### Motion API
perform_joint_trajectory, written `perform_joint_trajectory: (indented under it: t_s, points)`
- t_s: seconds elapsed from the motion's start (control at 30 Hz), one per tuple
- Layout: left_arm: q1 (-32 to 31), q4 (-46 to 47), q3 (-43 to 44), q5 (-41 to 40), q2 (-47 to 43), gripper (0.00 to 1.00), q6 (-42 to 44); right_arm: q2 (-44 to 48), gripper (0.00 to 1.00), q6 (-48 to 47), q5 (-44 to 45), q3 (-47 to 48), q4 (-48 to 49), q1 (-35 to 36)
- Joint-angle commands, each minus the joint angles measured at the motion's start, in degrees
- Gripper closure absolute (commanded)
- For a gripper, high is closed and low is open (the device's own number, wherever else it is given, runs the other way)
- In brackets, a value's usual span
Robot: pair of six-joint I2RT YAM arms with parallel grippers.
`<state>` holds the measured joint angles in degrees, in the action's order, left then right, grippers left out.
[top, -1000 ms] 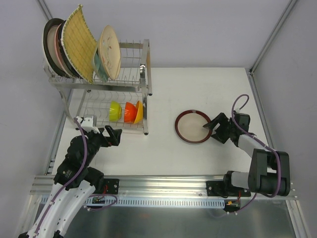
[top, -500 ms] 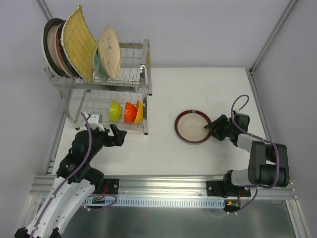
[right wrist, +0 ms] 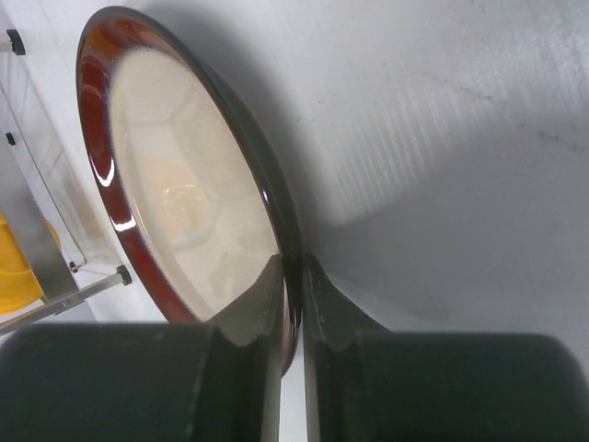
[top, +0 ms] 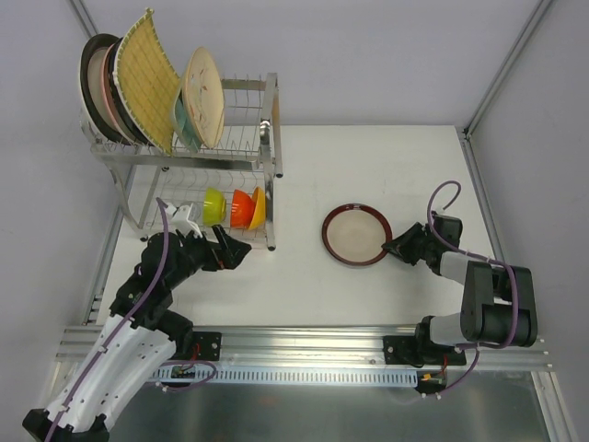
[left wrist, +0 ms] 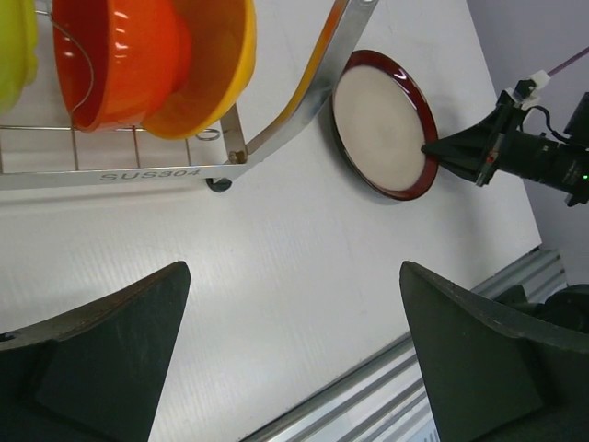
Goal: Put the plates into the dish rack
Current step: Grab a plate with the right arm
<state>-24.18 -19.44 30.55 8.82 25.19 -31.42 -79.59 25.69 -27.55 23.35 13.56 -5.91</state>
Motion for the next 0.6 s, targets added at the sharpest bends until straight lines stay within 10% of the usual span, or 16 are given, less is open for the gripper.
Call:
perform_joint_trajectory:
  t_s: [0.0, 0.57]
  points:
    - [-2.4, 5.1, 3.1, 0.8, 1.6, 0.01, -5.2, -0.3, 0.91, 0.6, -1.4, -0.9, 3.0, -0.1]
    - [-31.2, 15.1, 10.7, -25.2, 23.5, 0.01, -10.0, 10.9, 0.99, 7.6, -7.2, -2.5, 3.2, -0.1]
